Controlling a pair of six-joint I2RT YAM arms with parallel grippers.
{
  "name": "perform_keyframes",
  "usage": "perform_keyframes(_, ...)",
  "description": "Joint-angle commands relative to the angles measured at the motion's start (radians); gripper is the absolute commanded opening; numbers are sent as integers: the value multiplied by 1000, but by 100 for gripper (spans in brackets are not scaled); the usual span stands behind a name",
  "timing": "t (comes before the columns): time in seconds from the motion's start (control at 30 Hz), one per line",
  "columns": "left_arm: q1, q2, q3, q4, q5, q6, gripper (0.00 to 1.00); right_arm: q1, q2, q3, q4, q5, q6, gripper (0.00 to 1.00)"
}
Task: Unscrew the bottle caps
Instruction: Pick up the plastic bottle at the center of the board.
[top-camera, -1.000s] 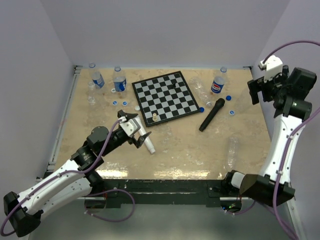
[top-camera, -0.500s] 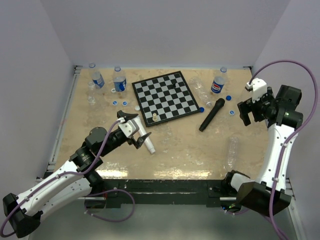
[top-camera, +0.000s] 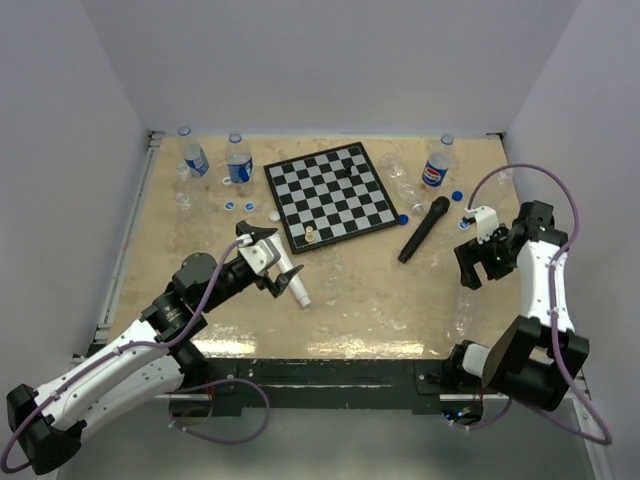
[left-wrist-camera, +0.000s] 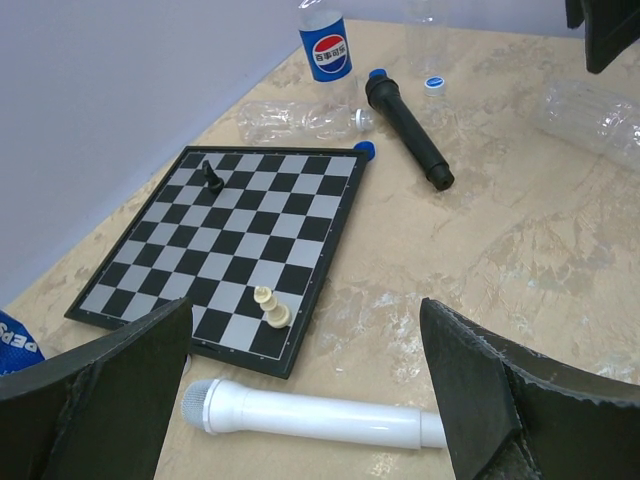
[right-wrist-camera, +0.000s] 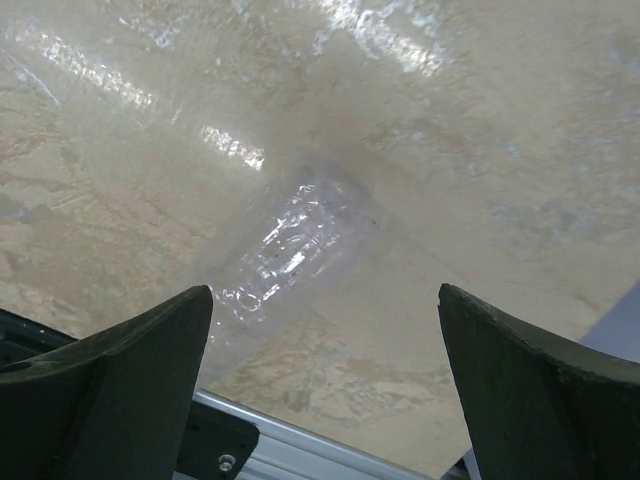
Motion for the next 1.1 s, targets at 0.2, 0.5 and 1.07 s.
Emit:
perform_keyframes(0.2, 5, -4, -8, 42, -16, 4, 100, 185, 257, -22, 175, 110, 222, 98)
perform_keyframes(0.5, 5, -1, -7, 44, -5, 2, 100, 239, 225, -33, 213, 208, 276, 98)
perform_keyframes(1.07, 5, -8, -8, 44, -4, 4, 100, 239, 278, -91, 140, 269, 288, 98)
